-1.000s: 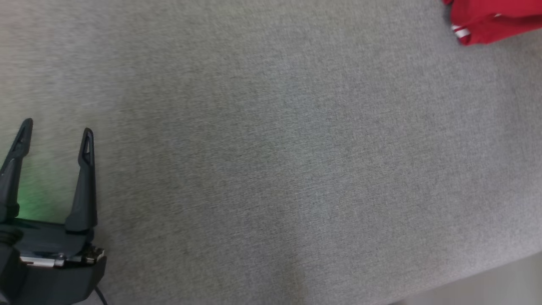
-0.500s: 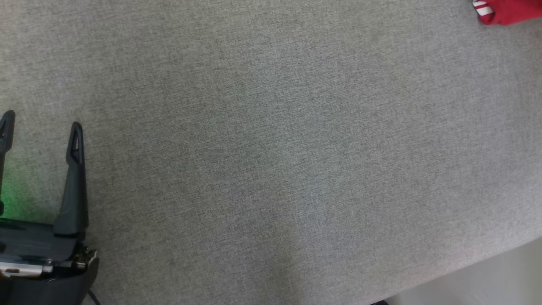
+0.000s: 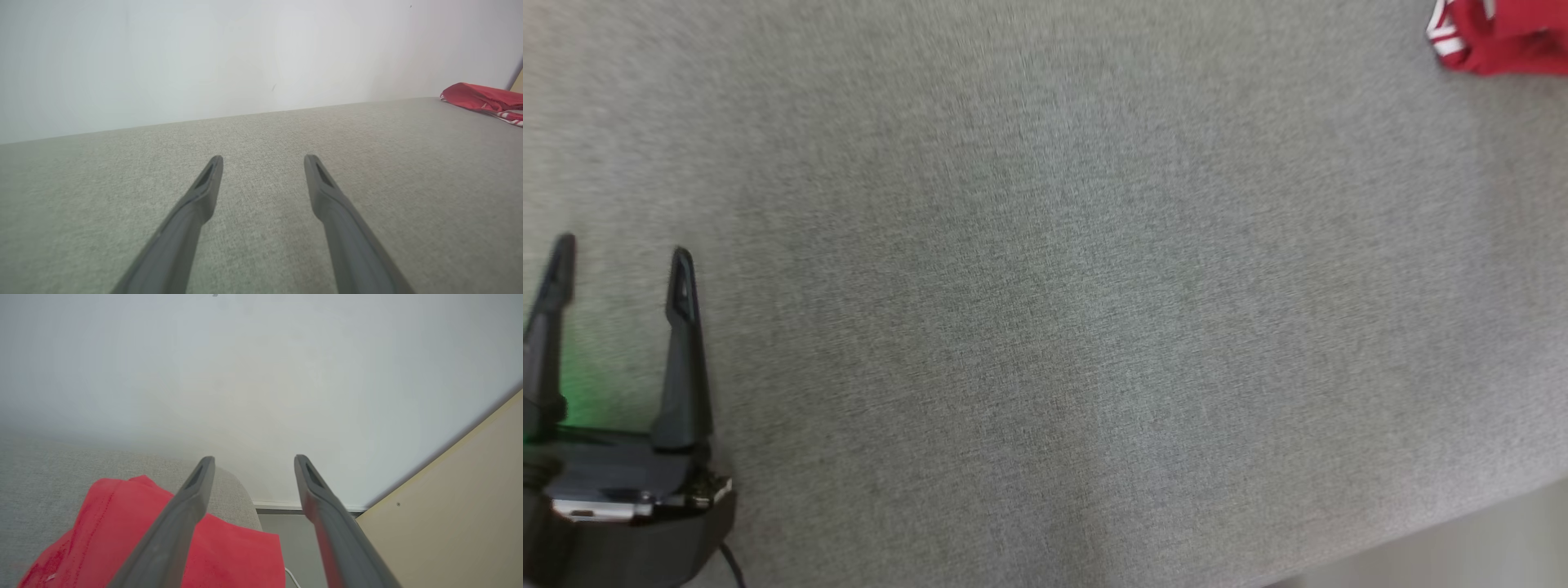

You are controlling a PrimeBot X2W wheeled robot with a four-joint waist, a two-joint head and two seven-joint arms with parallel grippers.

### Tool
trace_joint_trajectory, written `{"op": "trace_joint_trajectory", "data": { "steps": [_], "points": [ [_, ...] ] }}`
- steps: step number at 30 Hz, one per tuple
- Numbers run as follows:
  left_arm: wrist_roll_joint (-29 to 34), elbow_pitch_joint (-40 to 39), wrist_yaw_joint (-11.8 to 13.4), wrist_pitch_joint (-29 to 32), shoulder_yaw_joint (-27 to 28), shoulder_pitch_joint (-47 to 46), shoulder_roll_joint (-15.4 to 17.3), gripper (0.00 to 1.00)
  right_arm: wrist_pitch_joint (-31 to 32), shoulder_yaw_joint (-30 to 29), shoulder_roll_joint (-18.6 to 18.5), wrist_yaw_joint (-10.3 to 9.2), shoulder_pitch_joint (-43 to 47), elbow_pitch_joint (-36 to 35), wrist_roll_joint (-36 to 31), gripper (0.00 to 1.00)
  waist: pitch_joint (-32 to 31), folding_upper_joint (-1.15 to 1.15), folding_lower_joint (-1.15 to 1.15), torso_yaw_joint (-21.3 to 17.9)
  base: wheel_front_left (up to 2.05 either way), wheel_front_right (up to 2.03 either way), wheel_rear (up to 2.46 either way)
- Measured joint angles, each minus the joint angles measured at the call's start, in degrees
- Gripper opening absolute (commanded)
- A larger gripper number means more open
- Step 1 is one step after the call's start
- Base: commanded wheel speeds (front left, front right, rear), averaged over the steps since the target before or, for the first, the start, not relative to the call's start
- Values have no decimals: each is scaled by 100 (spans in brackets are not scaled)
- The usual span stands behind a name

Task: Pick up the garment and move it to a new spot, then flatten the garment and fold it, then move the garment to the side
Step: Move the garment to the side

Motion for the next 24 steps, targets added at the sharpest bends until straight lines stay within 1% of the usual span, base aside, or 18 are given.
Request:
{"op": "trace_joint_trajectory", "data": {
  "steps": [7, 8, 15, 24],
  "points": [
    [-213, 725, 76, -309, -4, 256, -272, 100, -246, 85, 391, 0, 493, -509, -51, 100, -586, 0, 0, 137, 0, 0, 0],
    [-271, 938, 103, -369, 9, 387, -354, 100, -282, 132, 530, 0, 701, -693, -46, 100, -788, 0, 0, 184, 0, 0, 0],
    [-402, 1423, 132, -485, 52, 738, -608, 100, -316, 204, 884, 1, 1586, -1303, -41, 100, -1543, 0, 0, 402, 0, 0, 0],
    [-442, 1842, 92, -524, 59, 985, -869, 100, -235, -189, 1524, 0, 2868, -1895, 63, 100, -2459, -1, -1, 803, 0, 0, 0]
  ]
}}
